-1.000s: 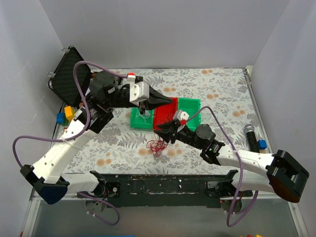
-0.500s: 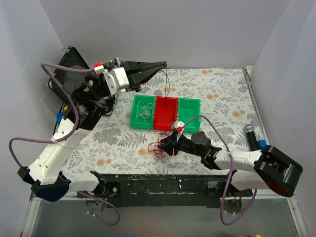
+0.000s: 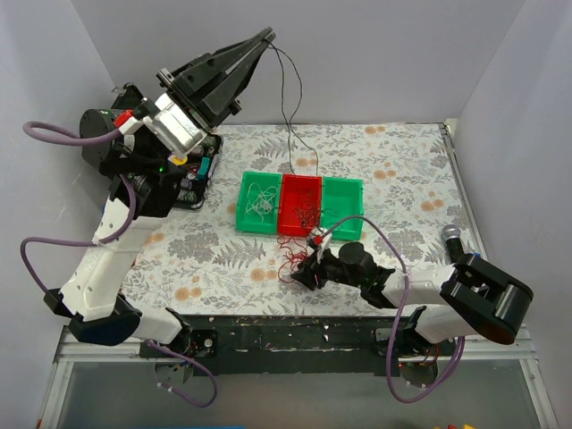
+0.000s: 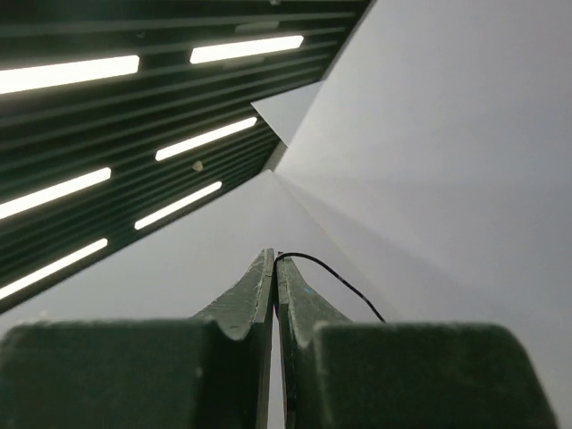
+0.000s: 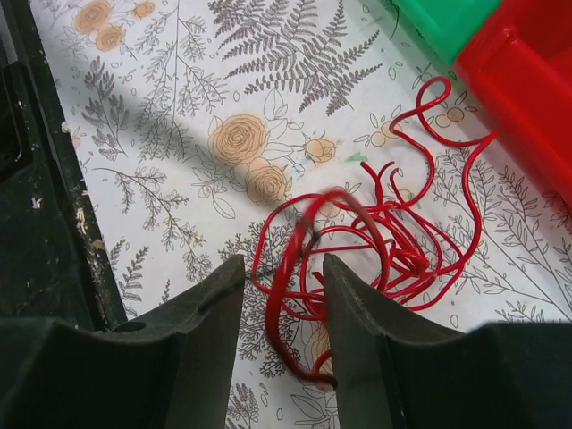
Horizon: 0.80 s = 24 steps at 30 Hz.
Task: Untangle the cables
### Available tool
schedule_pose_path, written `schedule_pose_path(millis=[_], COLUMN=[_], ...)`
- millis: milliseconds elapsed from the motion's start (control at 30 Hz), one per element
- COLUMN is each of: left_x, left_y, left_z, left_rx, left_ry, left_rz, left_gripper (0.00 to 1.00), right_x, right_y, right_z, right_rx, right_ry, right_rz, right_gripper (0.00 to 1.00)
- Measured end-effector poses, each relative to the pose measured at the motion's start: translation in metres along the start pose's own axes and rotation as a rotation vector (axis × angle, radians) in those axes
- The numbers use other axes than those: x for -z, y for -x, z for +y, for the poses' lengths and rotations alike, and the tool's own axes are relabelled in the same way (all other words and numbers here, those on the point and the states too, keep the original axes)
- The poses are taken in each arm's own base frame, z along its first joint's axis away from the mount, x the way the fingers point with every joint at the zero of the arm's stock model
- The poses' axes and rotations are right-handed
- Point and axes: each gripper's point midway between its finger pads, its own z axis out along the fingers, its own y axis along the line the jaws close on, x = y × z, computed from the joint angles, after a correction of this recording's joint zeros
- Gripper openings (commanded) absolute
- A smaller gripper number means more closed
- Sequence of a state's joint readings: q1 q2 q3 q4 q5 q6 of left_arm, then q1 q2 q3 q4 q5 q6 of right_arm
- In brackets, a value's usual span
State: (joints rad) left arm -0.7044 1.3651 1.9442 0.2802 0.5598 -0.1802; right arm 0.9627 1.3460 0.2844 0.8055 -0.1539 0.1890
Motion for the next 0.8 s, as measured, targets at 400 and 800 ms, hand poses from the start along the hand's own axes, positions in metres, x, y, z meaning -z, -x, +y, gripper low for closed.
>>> schedule_pose_path(millis=[400,800], left_x=[-0.012,-0.012], left_y=[0.059,0.109], left_z=[0.05,0.095], left_rx=[-0.226,-0.629], left_ry=[0.141,0.352], left_rz=[-0.172,-0.327], left_gripper=[0.0,0.0], right_x=[-0.003,0.0], right_y=[-0.019,-0.028], right_z=[-0.01,-0.041], right_rx=[-0.019,-0.031], right_ry=[-0.051,-0.247], right_rz=[0.081,0.241], right_gripper=[0.01,0.01])
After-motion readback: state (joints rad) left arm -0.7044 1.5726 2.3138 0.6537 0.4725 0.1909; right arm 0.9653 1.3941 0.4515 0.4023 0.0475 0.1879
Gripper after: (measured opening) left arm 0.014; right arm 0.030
